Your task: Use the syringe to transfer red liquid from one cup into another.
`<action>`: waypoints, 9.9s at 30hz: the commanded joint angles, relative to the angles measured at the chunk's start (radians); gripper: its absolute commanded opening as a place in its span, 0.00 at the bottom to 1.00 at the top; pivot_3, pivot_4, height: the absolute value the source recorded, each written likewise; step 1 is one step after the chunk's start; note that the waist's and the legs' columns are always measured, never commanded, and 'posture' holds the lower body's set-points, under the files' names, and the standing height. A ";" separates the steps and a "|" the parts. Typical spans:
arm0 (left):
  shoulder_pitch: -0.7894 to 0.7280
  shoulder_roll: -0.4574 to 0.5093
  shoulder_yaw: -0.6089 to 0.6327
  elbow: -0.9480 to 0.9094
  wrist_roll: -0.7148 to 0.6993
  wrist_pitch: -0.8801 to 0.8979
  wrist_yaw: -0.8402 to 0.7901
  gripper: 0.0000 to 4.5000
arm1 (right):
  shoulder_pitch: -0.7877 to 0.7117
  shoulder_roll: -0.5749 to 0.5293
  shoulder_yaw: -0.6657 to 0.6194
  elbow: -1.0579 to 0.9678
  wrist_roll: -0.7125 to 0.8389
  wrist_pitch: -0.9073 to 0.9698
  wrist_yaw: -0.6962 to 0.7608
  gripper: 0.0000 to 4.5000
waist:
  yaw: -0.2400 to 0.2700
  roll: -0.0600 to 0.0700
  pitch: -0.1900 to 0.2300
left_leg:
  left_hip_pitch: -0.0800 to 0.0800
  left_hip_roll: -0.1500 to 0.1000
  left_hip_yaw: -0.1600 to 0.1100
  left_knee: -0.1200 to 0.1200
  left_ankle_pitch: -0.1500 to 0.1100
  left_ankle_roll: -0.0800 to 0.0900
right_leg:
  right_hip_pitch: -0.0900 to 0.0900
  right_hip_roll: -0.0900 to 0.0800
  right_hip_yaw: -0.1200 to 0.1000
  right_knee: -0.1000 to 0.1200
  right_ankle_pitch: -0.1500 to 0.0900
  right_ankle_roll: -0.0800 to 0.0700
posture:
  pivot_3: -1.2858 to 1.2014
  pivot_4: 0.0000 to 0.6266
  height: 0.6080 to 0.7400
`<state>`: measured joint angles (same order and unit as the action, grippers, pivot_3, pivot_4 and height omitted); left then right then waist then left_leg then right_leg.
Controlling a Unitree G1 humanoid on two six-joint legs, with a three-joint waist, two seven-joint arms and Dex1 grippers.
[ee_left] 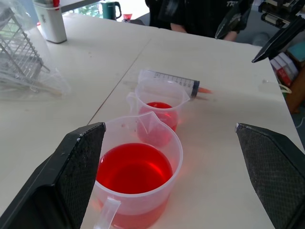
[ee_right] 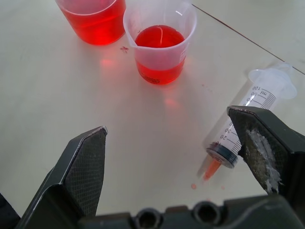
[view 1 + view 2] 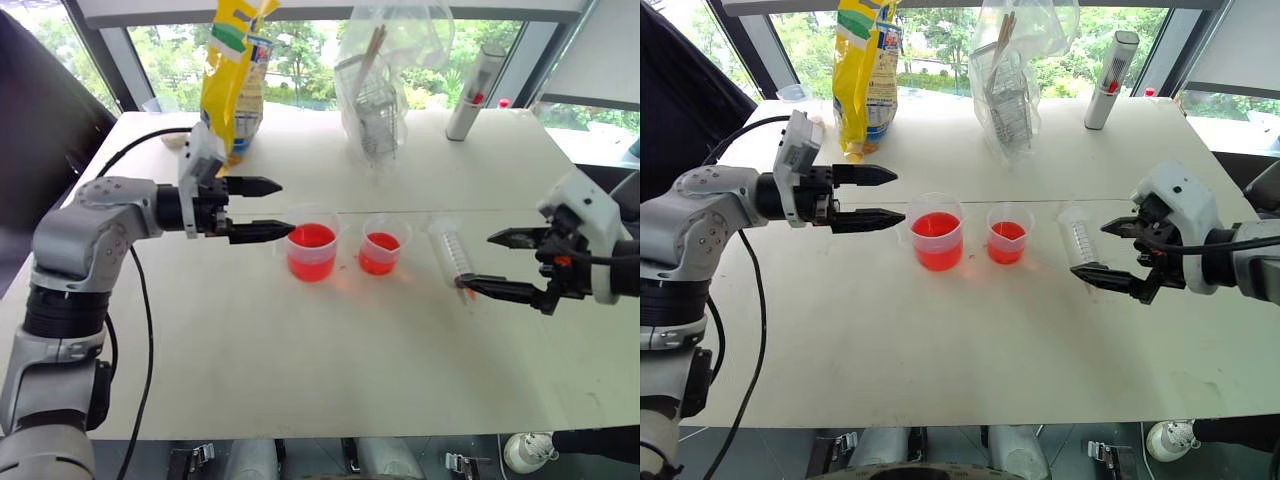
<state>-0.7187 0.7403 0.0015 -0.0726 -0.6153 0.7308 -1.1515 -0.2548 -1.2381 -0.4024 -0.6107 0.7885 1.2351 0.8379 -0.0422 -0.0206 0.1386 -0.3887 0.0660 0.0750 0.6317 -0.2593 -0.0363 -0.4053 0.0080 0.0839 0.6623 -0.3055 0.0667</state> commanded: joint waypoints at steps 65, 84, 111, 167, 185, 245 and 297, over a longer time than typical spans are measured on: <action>0.130 -0.050 0.033 -0.168 -0.013 -0.005 0.141 1.00 | -1.025 0.707 0.924 1.806 -0.903 -0.267 0.162 0.31 | -0.013 -0.002 -0.002 | 0.006 0.000 0.003 0.001 -0.001 0.001 | 0.004 0.001 0.003 0.002 0.000 0.000 | 0.52 0.24 0.99; -0.205 -0.080 -0.024 0.227 0.089 -0.164 -0.033 1.00 | -0.664 0.639 0.255 0.277 -0.671 -0.360 -0.150 0.31 | -0.023 0.002 0.000 | 0.003 0.000 0.002 0.000 0.000 0.001 | 0.000 0.004 0.003 0.003 0.000 0.000 | 0.52 0.24 0.99; -0.332 -0.002 0.022 0.273 0.105 -0.108 -0.103 1.00 | -0.338 1.166 0.510 0.559 -0.527 -0.932 -0.235 0.31 | -0.026 0.002 0.000 | -0.001 0.001 0.001 0.001 0.000 0.000 | -0.002 0.002 0.001 0.003 0.000 0.000 | 0.52 0.24 0.99; -0.441 -0.114 0.028 0.384 0.156 -0.147 -0.027 0.01 | -0.279 1.154 0.612 0.649 -0.562 -0.933 -0.199 0.31 | -0.026 0.002 0.000 | -0.001 0.000 0.001 0.001 0.000 -0.001 | -0.002 0.003 0.000 0.003 0.000 0.000 | 0.52 0.24 0.99; -0.475 -0.108 0.034 0.423 0.170 -0.181 -0.036 0.01 | -0.280 1.157 0.619 0.662 -0.571 -0.934 -0.196 0.31 | -0.026 0.002 0.000 | -0.001 0.000 0.001 0.001 0.000 -0.001 | -0.002 0.002 0.000 0.003 0.000 0.000 | 0.52 0.24 0.99; -0.335 -0.181 0.002 0.416 0.158 -0.206 -0.085 0.99 | -0.314 0.936 0.250 0.152 -0.370 -0.538 -0.513 0.31 | -0.004 0.001 0.000 | -0.001 -0.001 0.002 0.001 0.001 -0.001 | -0.002 0.000 0.000 0.002 0.000 0.000 | 0.52 0.24 0.99; -0.589 -0.566 -0.057 0.751 0.276 -0.384 -0.037 0.01 | -0.196 0.923 0.355 0.148 -0.476 -0.675 -0.519 0.31 | -0.002 0.001 0.000 | -0.002 -0.001 0.001 0.001 0.001 -0.001 | -0.002 0.004 0.001 0.001 0.000 0.000 | 0.52 0.24 0.99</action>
<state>-1.3079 0.1874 -0.0260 0.7043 -0.3562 0.3678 -1.1759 -0.4051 -0.3108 -0.0424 -0.3881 0.2972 0.5652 0.3180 -0.0444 -0.0200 0.1384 -0.3903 0.0655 0.0757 0.6323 -0.2588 -0.0371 -0.4071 0.0124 0.0846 0.6635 -0.3053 0.0669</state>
